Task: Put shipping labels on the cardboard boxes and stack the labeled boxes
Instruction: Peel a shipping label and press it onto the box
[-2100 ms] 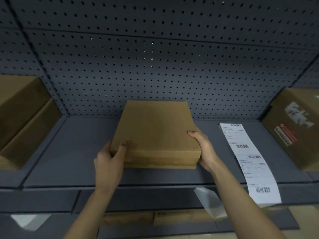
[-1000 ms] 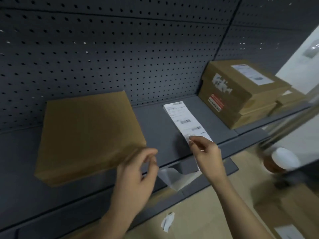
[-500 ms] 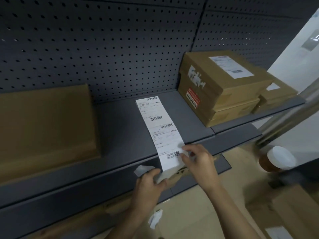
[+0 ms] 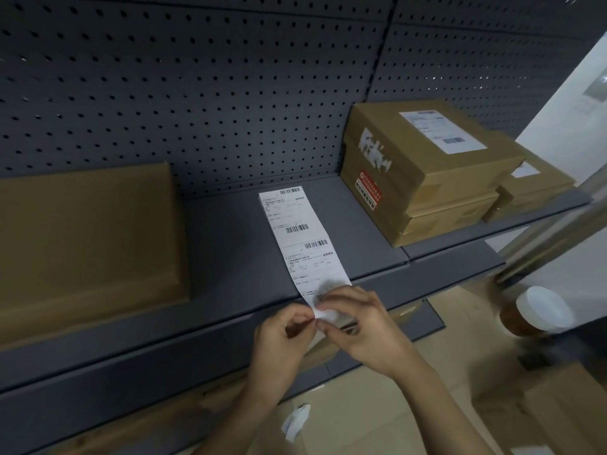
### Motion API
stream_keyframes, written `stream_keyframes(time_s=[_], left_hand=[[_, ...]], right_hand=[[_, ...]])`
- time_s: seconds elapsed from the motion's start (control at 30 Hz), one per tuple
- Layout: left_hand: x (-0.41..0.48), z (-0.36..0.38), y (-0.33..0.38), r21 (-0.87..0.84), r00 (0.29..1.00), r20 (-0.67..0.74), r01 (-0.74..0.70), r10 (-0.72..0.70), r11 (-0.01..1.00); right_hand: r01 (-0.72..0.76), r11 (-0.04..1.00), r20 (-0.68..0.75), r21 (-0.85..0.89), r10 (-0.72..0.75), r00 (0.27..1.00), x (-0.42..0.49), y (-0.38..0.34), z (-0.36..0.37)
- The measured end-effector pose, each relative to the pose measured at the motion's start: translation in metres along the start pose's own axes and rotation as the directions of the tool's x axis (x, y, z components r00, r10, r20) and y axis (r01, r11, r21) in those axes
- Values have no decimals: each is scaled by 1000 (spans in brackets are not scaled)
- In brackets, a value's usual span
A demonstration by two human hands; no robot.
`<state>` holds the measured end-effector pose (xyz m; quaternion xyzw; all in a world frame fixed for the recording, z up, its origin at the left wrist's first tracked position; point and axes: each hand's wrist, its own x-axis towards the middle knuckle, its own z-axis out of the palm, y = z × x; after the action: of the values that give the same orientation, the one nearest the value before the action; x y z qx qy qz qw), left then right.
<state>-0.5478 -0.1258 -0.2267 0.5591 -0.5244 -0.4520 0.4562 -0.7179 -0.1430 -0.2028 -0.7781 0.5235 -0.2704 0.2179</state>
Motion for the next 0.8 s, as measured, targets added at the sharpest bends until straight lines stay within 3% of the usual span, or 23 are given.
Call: stream_keyframes(time_s=[0.23, 0.4, 0.5, 0.63, 0.8], left_hand=[[3, -3, 19, -199, 997, 66, -30, 44, 979], [9, -1, 20, -193, 996, 78, -16, 32, 981], [10, -3, 20, -118, 995, 73, -61, 70, 991], [8, -11, 25, 116, 987, 51, -160, 155, 980], [9, -23, 26, 383, 964, 203, -238, 170, 892]], right_hand=[[42, 994, -22, 96, -41, 999, 9, -8, -12], [-16, 989, -53, 148, 24, 998, 12, -10, -20], [-100, 977, -74, 190, 116, 991, 18, -13, -24], [-243, 909, -133, 338, 302, 944, 32, -18, -29], [-287, 862, -200, 417, 395, 896, 61, -16, -42]])
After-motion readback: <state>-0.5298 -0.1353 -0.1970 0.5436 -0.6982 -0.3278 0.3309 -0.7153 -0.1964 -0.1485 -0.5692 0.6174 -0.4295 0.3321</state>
